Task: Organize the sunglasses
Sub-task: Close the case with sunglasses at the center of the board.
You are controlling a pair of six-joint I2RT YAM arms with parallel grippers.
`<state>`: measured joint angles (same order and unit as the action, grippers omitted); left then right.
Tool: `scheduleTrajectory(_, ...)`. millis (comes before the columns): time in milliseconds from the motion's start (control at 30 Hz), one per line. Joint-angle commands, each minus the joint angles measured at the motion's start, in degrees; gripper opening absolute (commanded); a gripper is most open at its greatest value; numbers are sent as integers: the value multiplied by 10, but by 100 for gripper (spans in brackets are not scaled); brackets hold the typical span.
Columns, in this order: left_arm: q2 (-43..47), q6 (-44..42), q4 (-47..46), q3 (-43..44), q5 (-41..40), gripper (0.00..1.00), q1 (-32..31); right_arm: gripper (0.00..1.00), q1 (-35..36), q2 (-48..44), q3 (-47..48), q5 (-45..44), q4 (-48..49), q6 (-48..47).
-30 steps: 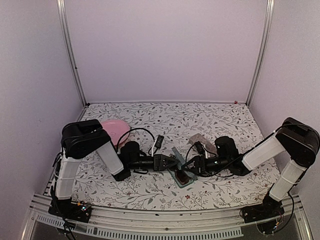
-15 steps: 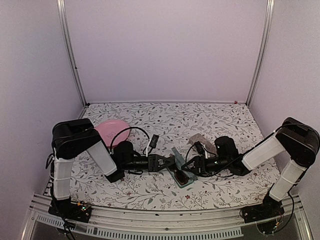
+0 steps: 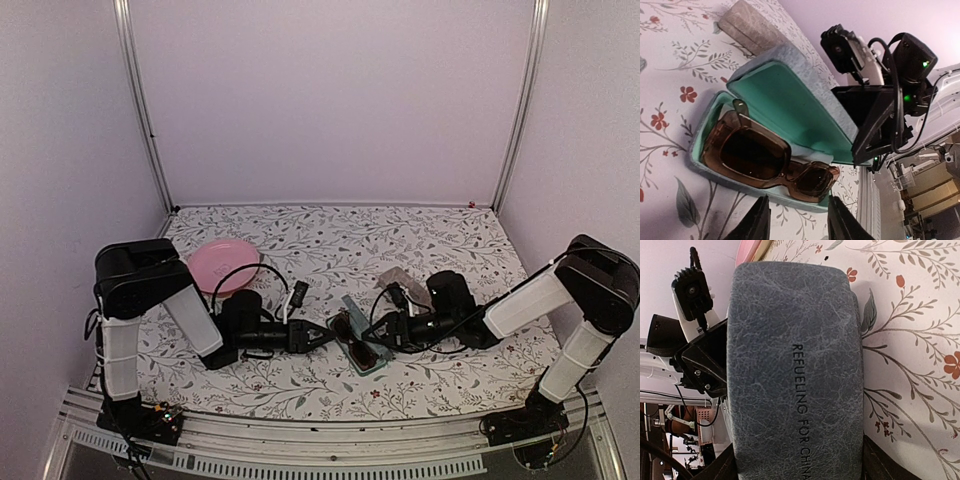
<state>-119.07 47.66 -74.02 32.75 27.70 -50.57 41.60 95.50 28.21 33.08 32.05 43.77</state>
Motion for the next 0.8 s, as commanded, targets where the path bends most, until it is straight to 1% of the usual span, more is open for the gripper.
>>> scheduleTrajectory(0, 34, -29, 92, -4, -39, 38, -1, 15, 0, -9, 12, -43, -70, -38)
scheduleTrajectory(167, 29, -38, 131, 11, -42, 33, -4, 15, 4, -15, 29, -67, -104, -54)
scheduleTrajectory(300, -3, -35, 139, 42, -29, 25, -11, 14, 21, -23, 44, -103, -135, -61)
scheduleTrajectory(400, -19, -30, 126, 53, -23, 22, -13, 15, 44, -26, 60, -151, -166, -65)
scheduleTrajectory(600, -36, -23, 97, 60, -13, 18, -15, 18, 96, -19, 107, -251, -249, -73)
scheduleTrajectory(700, -37, -14, 66, 49, -9, 17, -16, 27, 115, -13, 125, -295, -286, -76)
scheduleTrajectory(767, -34, -11, 55, 38, -12, 17, -16, 32, 121, -11, 131, -304, -294, -76)
